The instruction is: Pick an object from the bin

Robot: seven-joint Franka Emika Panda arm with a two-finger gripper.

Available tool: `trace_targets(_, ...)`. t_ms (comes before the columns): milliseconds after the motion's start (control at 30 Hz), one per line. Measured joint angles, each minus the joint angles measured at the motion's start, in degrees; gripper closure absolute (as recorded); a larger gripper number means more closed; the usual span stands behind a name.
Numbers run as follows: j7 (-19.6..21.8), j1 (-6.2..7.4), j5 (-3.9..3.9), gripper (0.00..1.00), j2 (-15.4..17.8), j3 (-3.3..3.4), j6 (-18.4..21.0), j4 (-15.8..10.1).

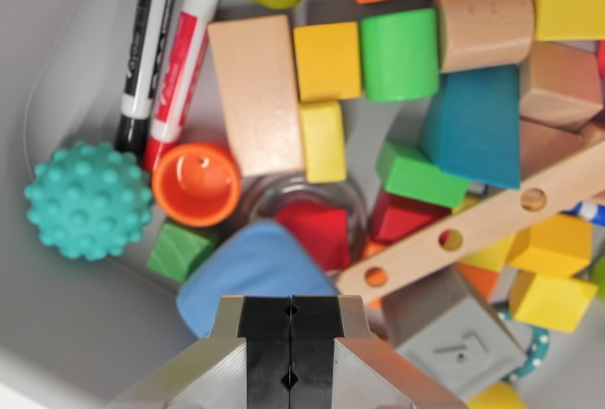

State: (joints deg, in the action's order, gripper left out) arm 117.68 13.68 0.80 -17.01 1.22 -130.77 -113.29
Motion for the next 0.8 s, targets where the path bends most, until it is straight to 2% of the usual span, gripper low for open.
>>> trace_targets(500,0.2,0.00,-0.10,1.00,4.0,0.00,6.9,2.6)
trace_targets(800,0.2,0.00,-0.12,1.00,5.0,0.00,9.2,3.8)
